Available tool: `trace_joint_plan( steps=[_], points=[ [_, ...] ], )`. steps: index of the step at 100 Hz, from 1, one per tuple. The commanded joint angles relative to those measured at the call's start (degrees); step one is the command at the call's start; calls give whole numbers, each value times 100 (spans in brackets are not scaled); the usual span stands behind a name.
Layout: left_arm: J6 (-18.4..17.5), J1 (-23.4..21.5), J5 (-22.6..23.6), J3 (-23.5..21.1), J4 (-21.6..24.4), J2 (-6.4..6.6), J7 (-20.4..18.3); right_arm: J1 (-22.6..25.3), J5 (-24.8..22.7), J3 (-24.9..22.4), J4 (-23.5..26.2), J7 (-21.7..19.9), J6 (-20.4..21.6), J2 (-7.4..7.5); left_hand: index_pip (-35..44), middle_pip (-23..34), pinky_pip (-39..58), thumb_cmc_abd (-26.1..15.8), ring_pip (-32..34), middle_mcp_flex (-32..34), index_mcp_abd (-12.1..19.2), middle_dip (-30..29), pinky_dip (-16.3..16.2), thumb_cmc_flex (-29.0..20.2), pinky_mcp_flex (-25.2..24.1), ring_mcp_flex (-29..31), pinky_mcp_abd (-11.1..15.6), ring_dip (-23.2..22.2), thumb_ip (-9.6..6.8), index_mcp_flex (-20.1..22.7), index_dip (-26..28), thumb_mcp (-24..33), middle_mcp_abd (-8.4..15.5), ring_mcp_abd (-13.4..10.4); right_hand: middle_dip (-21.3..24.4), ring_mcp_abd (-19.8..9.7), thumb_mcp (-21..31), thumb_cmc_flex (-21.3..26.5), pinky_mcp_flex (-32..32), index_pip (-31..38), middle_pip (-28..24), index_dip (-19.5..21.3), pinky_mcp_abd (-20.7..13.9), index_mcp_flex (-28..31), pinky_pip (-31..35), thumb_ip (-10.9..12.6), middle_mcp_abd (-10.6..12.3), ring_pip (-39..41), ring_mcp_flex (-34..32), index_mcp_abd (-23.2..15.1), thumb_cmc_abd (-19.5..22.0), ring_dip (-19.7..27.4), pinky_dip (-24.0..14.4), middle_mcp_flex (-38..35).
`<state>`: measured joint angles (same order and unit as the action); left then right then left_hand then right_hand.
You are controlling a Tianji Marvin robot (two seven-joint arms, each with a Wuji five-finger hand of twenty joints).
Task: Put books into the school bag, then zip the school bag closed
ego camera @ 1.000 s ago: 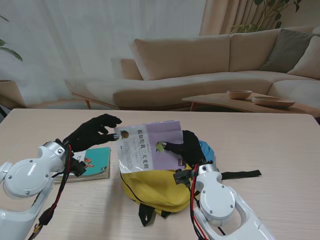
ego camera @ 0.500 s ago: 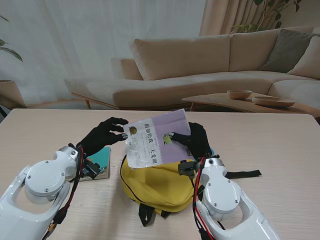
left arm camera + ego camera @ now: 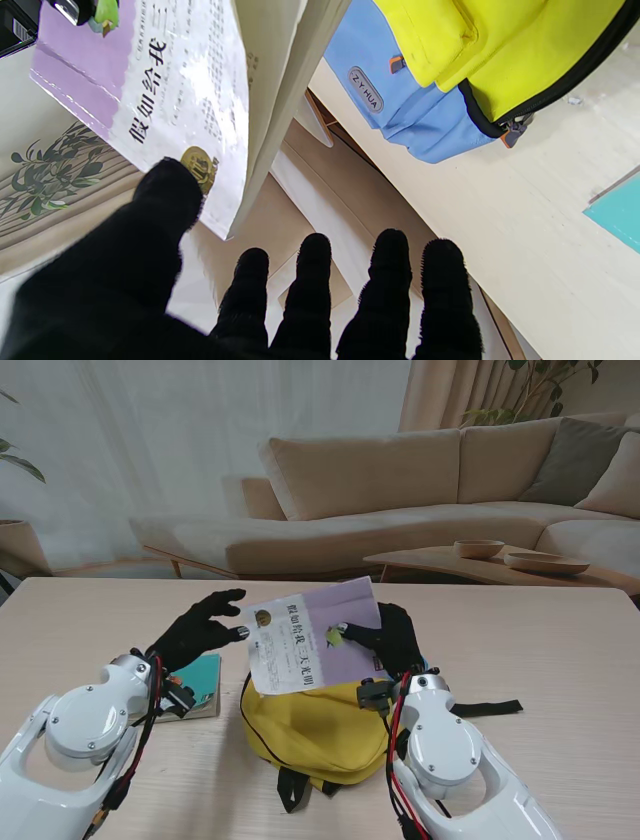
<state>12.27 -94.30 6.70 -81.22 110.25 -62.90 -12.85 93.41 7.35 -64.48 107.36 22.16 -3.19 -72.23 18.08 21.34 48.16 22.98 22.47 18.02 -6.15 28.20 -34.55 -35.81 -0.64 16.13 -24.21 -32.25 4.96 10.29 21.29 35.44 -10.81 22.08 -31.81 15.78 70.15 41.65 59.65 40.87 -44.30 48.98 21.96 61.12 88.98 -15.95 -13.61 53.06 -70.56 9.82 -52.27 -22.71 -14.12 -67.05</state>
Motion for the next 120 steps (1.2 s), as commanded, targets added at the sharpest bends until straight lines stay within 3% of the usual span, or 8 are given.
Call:
trace_joint_plan(
  steps=[1, 41, 53, 83, 90, 102, 110, 120],
  points=[
    [45, -15, -147, 14, 20, -9, -210, 6, 26, 36, 82, -32, 54, -80, 53, -86, -211, 172, -168, -32, -43, -78, -47, 259, -102, -122, 165, 46, 25, -165, 70, 3, -3, -144, -79, 33, 712, 813, 218, 1387, -97, 932, -332, 1106, 316, 12, 81, 176, -351, -1930, 621, -36, -54, -29],
    [301, 177, -965, 330, -191, -82, -242, -23, 376, 124, 130, 251, 136, -181, 1108, -213, -301, 217, -290, 175, -185, -246, -25, 271, -68, -35, 194, 166, 75, -167, 319, 56, -152, -124, -51, 21, 698, 813, 196, 1372, -99, 1062, -359, 1102, 302, 13, 103, 160, -315, -1989, 656, -34, -59, -18],
    [337, 198, -1274, 376, -228, -132, -155, -47, 516, 156, 123, 302, 112, -209, 1370, -170, -300, 238, -247, 341, -229, -237, -16, 205, 24, 56, 187, 158, 59, 110, 401, 162, -202, -102, -44, 12, 693, 817, 188, 1360, -101, 1087, -368, 1105, 296, 13, 107, 158, -308, -1988, 664, -33, -60, -8],
    [459, 187, -1809, 348, -160, -130, -370, -138, 664, 248, 20, 467, 60, -281, 3041, 699, 769, 209, 770, 1525, -141, 340, -242, -325, 668, 999, -34, -356, 29, 987, 1814, 504, -223, 178, -26, 11, 681, 815, 156, 1340, -107, 1126, -372, 1110, 274, 12, 123, 146, -288, -1988, 683, -30, -60, 14],
    [445, 168, -1941, 326, -137, -130, -417, -169, 661, 271, -21, 507, 43, -298, 3341, 925, 1114, 297, 1074, 2019, 4, 442, -220, -870, 987, 1431, -193, -449, 296, 1272, 2136, 161, -207, 266, -20, 7, 678, 816, 157, 1336, -109, 1133, -372, 1111, 273, 12, 125, 142, -282, -1988, 687, -29, -61, 20],
    [412, 147, -2107, 313, -93, -145, -413, -202, 680, 299, -82, 548, -33, -321, 3918, 1097, 1476, 170, 1344, 2484, 221, 509, -78, -2006, 1329, 1850, -342, -464, 127, 1526, 2085, -844, -177, 322, -9, 7, 674, 818, 145, 1327, -110, 1145, -374, 1099, 265, 12, 116, 132, -263, -1986, 700, -26, -60, 41],
    [371, 137, -2136, 303, -68, -158, -365, -216, 669, 311, -126, 543, -75, -325, 4065, 722, 1633, -210, 1466, 3028, 319, 1344, -50, -2715, 1532, 2098, -438, -454, 23, 1861, 2104, -1338, -159, 359, 7, 19, 670, 820, 120, 1321, -112, 1156, -375, 1083, 251, 12, 105, 116, -233, -1978, 706, -21, -58, 51],
    [319, 118, -2258, 284, -42, -198, -229, -214, 647, 315, -155, 521, -117, -321, 4089, 483, 1726, -599, 1552, 3345, 305, 1522, -96, -3460, 1708, 2284, -542, -438, -69, 2015, 2050, -1833, -196, 414, 114, 51, 644, 813, 69, 1183, -90, 1078, -333, 1012, 210, 15, 88, 62, -186, -1921, 727, 4, -48, 66]
  ],
)
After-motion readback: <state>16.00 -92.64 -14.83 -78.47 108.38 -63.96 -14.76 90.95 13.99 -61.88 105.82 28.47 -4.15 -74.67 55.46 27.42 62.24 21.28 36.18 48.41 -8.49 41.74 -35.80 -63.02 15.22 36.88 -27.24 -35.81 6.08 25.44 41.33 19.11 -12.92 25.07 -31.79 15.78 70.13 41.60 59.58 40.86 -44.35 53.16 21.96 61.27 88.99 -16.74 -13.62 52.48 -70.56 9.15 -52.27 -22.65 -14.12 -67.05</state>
